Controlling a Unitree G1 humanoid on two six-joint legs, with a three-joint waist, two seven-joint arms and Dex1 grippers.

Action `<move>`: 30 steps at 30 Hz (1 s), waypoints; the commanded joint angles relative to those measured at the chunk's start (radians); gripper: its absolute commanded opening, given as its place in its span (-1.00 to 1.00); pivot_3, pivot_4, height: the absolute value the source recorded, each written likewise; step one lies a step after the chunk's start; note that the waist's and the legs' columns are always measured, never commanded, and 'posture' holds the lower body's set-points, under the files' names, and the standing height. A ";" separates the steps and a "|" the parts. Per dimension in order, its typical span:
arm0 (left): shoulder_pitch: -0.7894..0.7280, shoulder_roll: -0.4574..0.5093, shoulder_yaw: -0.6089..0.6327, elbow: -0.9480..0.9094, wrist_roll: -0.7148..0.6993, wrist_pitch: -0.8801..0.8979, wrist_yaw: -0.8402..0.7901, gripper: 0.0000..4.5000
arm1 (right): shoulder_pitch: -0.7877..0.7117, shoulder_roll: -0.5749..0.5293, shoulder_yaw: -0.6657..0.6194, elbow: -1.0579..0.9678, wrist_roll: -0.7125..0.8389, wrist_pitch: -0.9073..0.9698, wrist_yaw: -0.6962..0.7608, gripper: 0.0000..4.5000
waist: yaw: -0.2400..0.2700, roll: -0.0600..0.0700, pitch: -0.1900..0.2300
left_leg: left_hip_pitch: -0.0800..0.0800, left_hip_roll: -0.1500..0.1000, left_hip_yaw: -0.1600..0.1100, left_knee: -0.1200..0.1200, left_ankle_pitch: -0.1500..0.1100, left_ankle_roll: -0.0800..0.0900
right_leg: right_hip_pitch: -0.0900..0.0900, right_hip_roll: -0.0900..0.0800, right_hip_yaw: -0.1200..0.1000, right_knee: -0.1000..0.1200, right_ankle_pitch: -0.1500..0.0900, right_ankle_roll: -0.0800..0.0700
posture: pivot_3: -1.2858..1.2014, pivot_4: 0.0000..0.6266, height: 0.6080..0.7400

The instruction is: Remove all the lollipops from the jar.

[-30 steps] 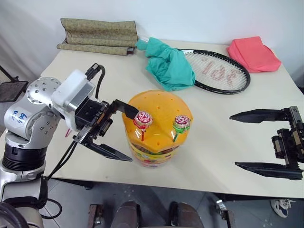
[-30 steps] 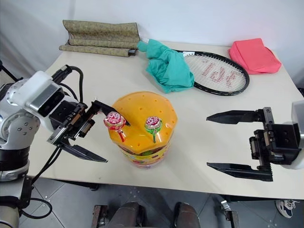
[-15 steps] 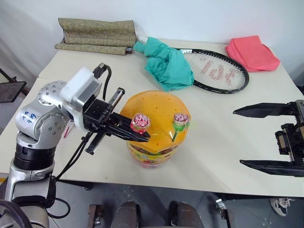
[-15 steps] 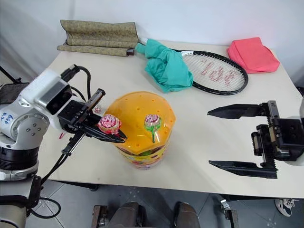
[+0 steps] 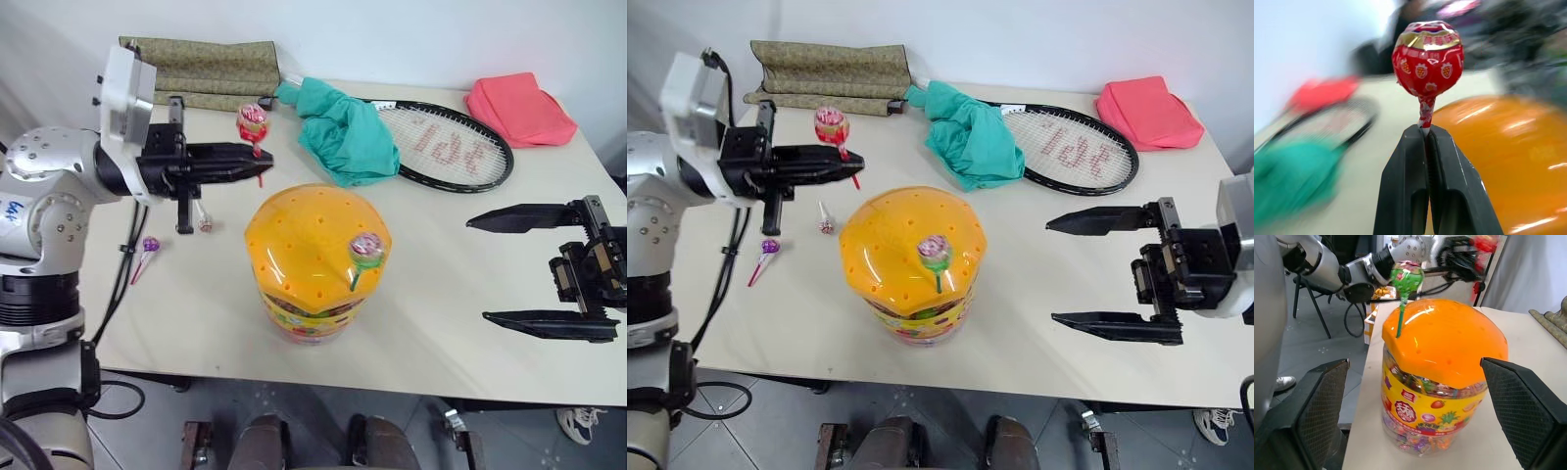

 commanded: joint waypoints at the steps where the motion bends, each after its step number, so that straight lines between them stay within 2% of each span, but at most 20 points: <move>1: -0.007 0.080 -0.020 -0.008 0.076 0.199 0.150 -0.99 | -0.021 -0.014 0.002 0.005 -0.012 -0.018 0.017 1.00 | 0.000 0.000 0.000 | 0.000 0.000 0.000 0.000 0.000 0.000 | 0.000 0.000 0.000 0.000 0.000 0.000 | 0.03 -0.52 1.00; 5: -0.022 0.141 -0.078 0.052 0.176 0.460 0.317 -0.99 | -0.056 -0.003 0.042 0.032 -0.032 -0.027 0.031 1.00 | 0.001 0.001 0.000 | 0.000 0.000 0.000 -0.001 0.000 0.000 | 0.000 0.000 0.000 0.000 0.000 0.000 | 0.03 -0.52 1.00; 11: -0.087 0.164 -0.154 0.241 0.323 0.666 0.481 -0.99 | -0.086 0.009 0.084 0.042 -0.048 -0.035 0.033 1.00 | 0.001 0.000 0.001 | -0.001 0.000 0.004 -0.001 0.000 -0.001 | -0.002 0.000 0.000 0.000 0.000 0.000 | 0.03 -0.52 1.00; 14: -0.115 0.161 -0.195 0.332 0.381 0.712 0.525 -0.99 | -0.098 0.019 0.106 0.054 -0.064 -0.044 0.037 1.00 | 0.002 0.000 0.001 | -0.001 0.000 0.007 -0.002 0.000 -0.001 | -0.003 0.001 0.001 0.001 0.000 0.000 | 0.03 -0.52 1.00; 18: -0.208 0.122 -0.186 0.554 0.481 0.696 0.648 -0.99 | -0.111 0.037 0.123 0.058 -0.074 -0.048 0.034 1.00 | 0.004 -0.001 0.001 | -0.004 0.000 0.010 -0.001 0.000 -0.001 | -0.008 0.001 0.002 0.003 0.000 0.000 | 0.03 -0.52 1.00; 23: -0.276 0.113 -0.196 0.711 0.543 0.679 0.690 -0.99 | -0.111 0.046 0.125 0.056 -0.069 -0.052 0.035 1.00 | 0.000 -0.001 0.001 | -0.007 0.000 0.013 -0.001 0.000 -0.001 | -0.015 0.001 0.004 0.006 0.000 0.000 | 0.03 -0.52 1.00; 26: -0.295 0.117 -0.201 0.747 0.565 0.667 0.690 -0.69 | -0.108 0.050 0.117 0.046 -0.055 -0.048 0.029 1.00 | -0.001 -0.001 0.001 | -0.007 0.000 0.014 -0.002 0.000 -0.001 | -0.015 0.001 0.004 0.006 0.000 0.000 | 0.03 -0.52 1.00; 30: -0.317 0.129 -0.227 0.765 0.595 0.656 0.668 -0.14 | -0.100 0.054 0.111 0.040 -0.054 -0.049 0.025 1.00 | 0.000 -0.001 0.002 | -0.007 0.000 0.014 -0.002 0.000 -0.001 | -0.015 0.000 0.004 0.006 0.000 0.000 | 0.03 -0.52 1.00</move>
